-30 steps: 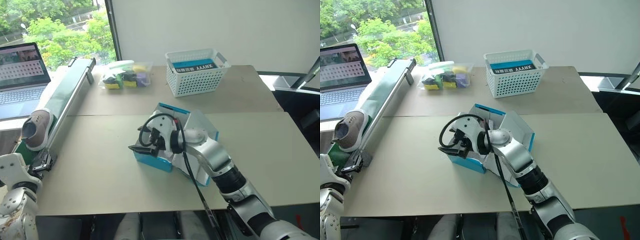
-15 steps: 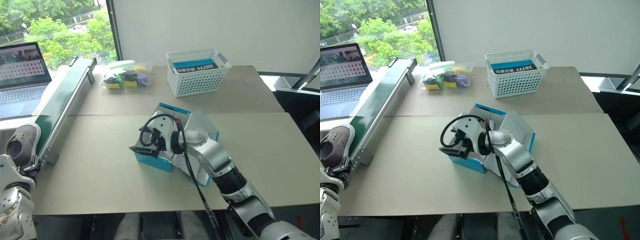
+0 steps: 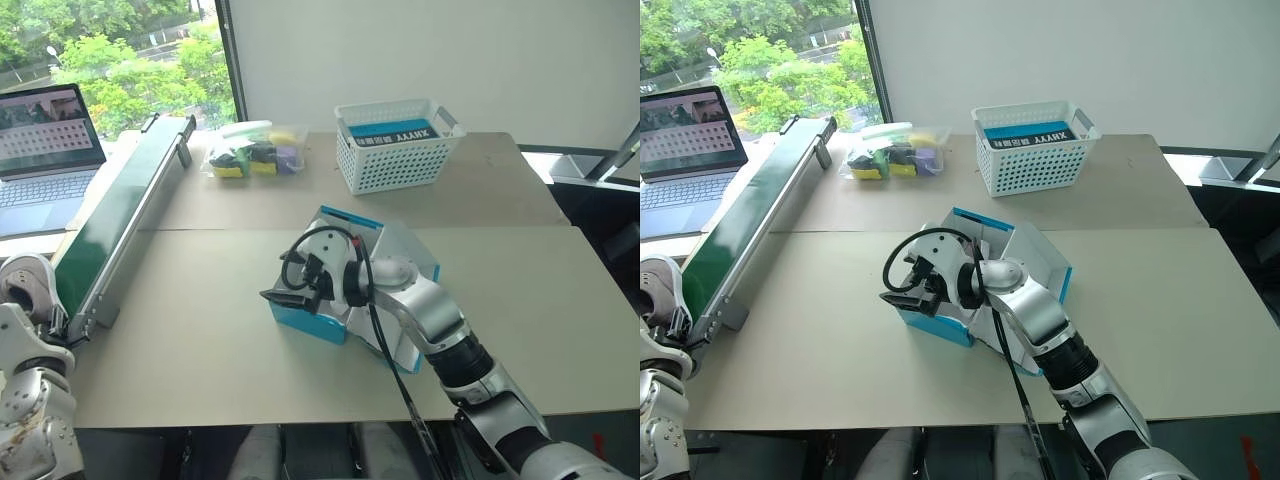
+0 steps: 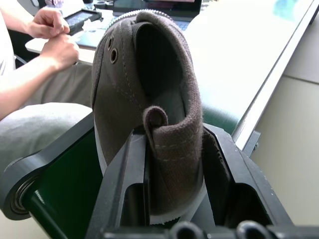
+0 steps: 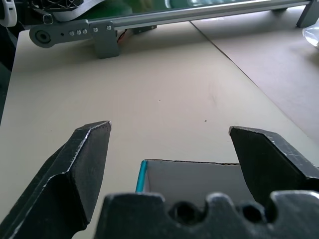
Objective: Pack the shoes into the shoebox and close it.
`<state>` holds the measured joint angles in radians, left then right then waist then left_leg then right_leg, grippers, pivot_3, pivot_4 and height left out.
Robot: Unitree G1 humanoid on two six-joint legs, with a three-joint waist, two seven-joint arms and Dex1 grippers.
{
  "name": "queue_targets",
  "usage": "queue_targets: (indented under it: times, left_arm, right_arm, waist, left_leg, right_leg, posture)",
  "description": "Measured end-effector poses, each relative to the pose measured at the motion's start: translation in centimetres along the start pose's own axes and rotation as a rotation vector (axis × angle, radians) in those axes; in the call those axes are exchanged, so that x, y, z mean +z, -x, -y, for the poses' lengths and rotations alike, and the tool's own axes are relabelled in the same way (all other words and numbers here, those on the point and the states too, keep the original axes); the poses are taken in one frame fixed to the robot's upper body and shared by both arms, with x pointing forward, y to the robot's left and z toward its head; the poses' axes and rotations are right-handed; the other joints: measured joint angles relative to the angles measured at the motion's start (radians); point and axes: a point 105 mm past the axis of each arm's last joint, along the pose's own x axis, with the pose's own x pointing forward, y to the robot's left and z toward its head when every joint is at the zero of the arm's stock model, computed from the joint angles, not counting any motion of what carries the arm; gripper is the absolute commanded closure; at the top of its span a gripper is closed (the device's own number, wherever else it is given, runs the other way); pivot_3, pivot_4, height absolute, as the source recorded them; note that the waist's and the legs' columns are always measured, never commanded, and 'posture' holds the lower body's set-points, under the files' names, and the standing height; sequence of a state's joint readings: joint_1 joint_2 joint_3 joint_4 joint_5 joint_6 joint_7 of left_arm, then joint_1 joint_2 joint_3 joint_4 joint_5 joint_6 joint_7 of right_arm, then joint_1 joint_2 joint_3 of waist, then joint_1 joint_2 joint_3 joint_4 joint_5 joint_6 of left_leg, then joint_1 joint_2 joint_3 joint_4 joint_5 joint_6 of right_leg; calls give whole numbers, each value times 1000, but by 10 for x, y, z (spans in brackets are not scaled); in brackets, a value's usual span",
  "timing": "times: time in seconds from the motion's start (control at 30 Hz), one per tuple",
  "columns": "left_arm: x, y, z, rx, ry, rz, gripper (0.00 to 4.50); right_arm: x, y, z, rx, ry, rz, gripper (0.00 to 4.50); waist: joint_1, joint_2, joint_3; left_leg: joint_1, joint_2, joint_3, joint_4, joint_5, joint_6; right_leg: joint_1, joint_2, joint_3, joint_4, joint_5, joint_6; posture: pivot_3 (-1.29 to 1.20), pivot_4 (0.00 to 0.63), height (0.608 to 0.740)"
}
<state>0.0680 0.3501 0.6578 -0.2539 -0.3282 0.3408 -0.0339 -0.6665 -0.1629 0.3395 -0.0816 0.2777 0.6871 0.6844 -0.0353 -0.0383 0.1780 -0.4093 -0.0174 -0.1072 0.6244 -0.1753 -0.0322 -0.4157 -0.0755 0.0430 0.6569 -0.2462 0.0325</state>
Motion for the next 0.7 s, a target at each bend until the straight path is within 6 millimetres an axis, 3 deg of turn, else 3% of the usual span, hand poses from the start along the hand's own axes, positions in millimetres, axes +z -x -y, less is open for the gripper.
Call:
queue_targets:
  times: [0.1, 0.2, 0.33, 0.7]
  left_arm:
    - [27, -1, 27, -77, -16, 116, 3019]
    - [28, 0, 39, -115, -28, 122, 3019]
    - [27, 0, 42, -121, -29, 115, 3019]
    - [22, 1, 37, -107, -25, 99, 3019]
  right_arm:
    - [22, -4, 5, -12, -105, 71, 0]
    - [35, 1, 24, -70, -181, 111, 0]
    - [27, 6, 38, -117, -233, 96, 0]
    - [24, 6, 38, -119, -232, 82, 0]
  waist:
    - [-3, 0, 0]
    - [-7, 0, 0]
    - [-8, 0, 0]
    - [-10, 0, 0]
  left_leg:
    - [1, 0, 0, 0, 0, 0]
    - [0, 0, 0, -1, 0, 0]
    - [-2, 0, 0, -1, 0, 0]
    - [-2, 0, 0, -1, 0, 0]
  right_leg:
    - [0, 0, 0, 0, 0, 0]
    - [-1, 0, 0, 0, 0, 0]
    - [-4, 0, 0, 1, 0, 0]
    - [-4, 0, 1, 1, 0, 0]
  posture:
    - [0, 150, 729]
    - [0, 150, 729]
    - [0, 150, 729]
    - [0, 150, 729]
